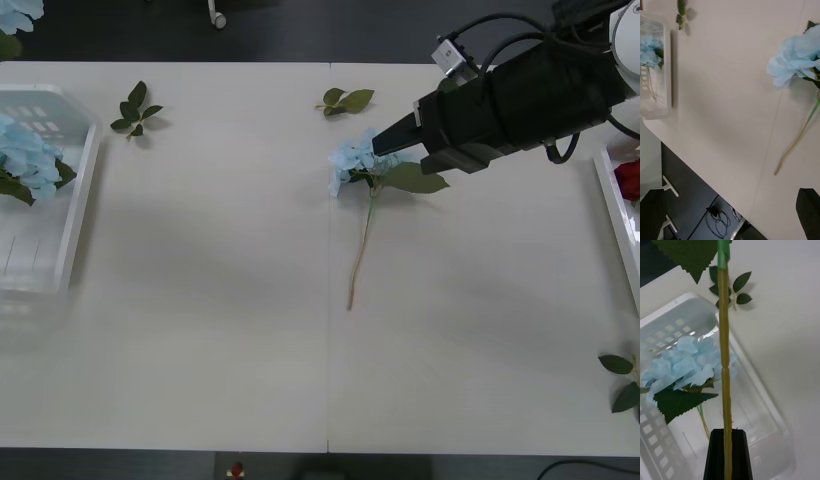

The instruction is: Put the red flowers into the right box and the blue flowers into the left box

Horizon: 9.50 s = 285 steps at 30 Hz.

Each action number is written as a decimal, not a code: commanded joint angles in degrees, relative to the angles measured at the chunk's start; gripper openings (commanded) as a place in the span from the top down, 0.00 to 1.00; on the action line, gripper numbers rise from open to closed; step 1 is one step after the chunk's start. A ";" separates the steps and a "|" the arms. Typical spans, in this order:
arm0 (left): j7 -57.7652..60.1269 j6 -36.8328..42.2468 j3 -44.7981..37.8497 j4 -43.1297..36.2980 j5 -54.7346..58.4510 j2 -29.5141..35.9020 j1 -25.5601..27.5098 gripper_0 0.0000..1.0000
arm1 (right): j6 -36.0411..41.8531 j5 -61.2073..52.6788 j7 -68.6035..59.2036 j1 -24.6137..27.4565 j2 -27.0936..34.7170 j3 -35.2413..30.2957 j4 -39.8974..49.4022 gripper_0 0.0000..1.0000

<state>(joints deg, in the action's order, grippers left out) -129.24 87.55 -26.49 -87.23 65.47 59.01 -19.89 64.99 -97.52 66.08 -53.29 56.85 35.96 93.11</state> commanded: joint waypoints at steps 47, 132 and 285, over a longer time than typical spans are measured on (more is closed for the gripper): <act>16.74 -13.20 20.25 17.71 -6.94 1.89 -0.59 0.00 | 8.66 53.66 -12.20 -1.64 -33.39 4.30 -23.06 0.00; 68.24 -11.53 50.84 -11.30 -19.68 -15.68 -7.71 0.00 | -8.83 8.75 24.54 -1.82 -8.43 4.12 -20.51 1.00; -7.25 8.16 17.35 21.75 47.73 2.33 -14.56 0.00 | -19.64 -49.00 85.27 -0.06 -27.32 -1.42 -21.31 1.00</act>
<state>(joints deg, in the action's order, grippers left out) -136.56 95.23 -10.39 -64.33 108.62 61.45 -34.85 45.55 -146.25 152.65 -53.55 29.87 35.00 71.06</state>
